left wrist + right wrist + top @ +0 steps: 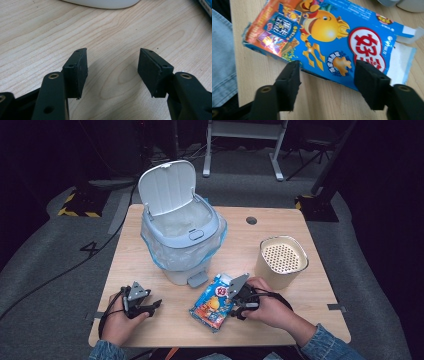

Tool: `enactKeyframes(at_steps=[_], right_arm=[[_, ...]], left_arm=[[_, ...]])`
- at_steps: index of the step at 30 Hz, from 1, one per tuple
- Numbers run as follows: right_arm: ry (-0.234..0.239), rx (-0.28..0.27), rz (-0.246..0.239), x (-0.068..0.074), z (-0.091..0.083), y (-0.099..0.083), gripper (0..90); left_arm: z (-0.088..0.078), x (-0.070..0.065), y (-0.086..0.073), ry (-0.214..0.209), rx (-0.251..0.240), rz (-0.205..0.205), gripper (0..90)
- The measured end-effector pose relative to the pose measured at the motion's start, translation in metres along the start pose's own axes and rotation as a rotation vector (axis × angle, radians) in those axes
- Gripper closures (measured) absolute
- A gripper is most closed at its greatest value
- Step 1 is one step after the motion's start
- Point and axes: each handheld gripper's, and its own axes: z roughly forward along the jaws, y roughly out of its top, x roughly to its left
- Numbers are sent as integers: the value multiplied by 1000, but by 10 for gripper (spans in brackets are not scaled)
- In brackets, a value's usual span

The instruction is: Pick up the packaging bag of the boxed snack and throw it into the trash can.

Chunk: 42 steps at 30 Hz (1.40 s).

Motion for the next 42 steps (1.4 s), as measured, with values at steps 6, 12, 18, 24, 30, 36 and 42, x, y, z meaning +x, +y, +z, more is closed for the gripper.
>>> enactKeyframes(at_steps=[6, 12, 18, 24, 30, 36, 42], right_arm=[[18, 7, -6, 5, 2, 7, 448], [41, 18, -39, 13, 6, 19, 517], [69, -8, -51, 19, 13, 28, 536], [141, -75, -37, 26, 21, 36, 526], [77, -59, -57, 23, 8, 34, 481], [12, 14, -59, 17, 4, 21, 478], [1, 31, -114, 23, 12, 27, 579]], left_arm=[[0, 0, 0, 1, -1, -1, 415], [0, 0, 0, 1, -1, 0, 415], [0, 0, 0, 1, -1, 0, 415], [0, 0, 0, 1, 0, 0, 415], [0, 0, 0, -1, 0, -1, 414], [0, 0, 0, 0, 0, 0, 413], [0, 0, 0, -1, 0, -1, 413]])
